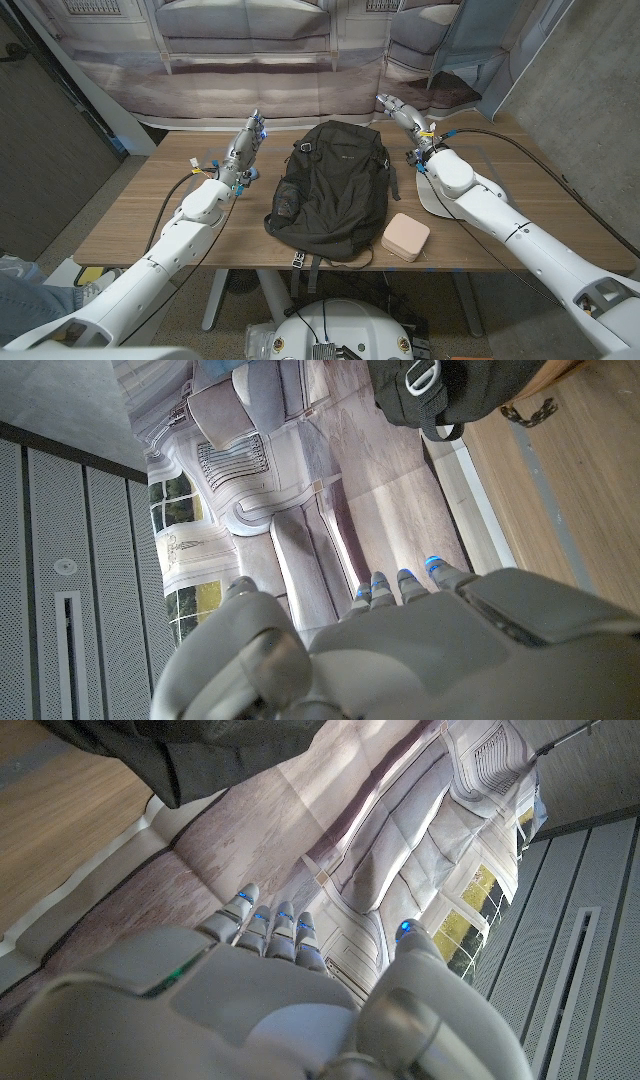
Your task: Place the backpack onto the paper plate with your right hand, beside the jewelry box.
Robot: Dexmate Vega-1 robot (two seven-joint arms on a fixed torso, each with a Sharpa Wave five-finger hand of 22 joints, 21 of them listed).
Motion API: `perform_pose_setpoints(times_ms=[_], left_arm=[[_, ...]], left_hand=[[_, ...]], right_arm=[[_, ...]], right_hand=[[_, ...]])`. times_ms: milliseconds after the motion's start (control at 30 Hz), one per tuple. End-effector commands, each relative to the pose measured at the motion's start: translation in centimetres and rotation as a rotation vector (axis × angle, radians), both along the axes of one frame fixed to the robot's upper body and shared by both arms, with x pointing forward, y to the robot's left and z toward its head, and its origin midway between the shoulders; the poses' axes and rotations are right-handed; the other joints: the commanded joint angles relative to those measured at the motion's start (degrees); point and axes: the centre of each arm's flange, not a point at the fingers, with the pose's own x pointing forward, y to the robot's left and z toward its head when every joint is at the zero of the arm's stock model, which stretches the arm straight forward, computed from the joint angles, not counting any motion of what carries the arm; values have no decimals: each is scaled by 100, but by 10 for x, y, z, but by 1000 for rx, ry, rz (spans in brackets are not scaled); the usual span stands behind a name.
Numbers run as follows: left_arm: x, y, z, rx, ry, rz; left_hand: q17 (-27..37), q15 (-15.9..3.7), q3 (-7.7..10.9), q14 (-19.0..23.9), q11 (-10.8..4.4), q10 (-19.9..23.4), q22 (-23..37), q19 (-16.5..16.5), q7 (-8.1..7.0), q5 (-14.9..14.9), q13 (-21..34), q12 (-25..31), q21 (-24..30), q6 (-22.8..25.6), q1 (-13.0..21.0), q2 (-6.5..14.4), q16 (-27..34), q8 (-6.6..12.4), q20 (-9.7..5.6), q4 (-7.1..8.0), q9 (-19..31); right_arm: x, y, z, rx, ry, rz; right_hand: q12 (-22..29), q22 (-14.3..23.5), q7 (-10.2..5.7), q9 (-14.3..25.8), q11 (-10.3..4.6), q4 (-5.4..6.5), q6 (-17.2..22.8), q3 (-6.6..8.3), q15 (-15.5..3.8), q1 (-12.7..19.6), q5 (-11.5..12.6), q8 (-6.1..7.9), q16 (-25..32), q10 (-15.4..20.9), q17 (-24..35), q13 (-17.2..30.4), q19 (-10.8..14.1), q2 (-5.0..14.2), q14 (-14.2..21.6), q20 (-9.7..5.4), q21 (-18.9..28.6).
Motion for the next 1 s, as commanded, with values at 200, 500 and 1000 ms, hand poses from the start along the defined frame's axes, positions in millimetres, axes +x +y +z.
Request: perform_pose_setpoints(times_ms=[200, 500, 1000], left_arm=[[-3, 2, -4, -12, 5, -7], [-6, 4, -7, -16, 9, 0], [-9, 3, -7, -3, 15, 4]], left_hand=[[26, 0, -42, -31, 10, 4, 15, -4, 17, 42, 20, -18, -14, 11, 65, 15, -13, -10, 21, 18, 22], [26, 5, -51, -27, 2, 9, 15, -6, 24, 44, 20, -19, -16, 18, 73, 20, -13, -10, 23, 15, 23], [26, 5, -67, -23, -5, 16, 15, 0, 21, 47, 20, -21, -17, 24, 88, 29, -12, -14, 39, 9, 23]], right_arm=[[-3, 13, 10, -66, -36, -17], [1, 17, 13, -99, -45, -17], [3, 26, 17, -144, -60, -16]], right_hand=[[-64, 16, 3, 22, 18, -56, 12, 31, 17, 79, -9, 3, -12, -112, 21, 32, -79, 12, -93, -104, 0], [-72, 14, 2, 23, 29, -77, 9, 32, 30, 105, -20, -1, -12, -129, 20, 32, -94, 14, -121, -97, 0], [-110, 10, -76, 25, -5, -117, -73, 21, -3, 144, -52, -33, 49, -228, 23, 32, -57, 13, -2, -69, 24]])
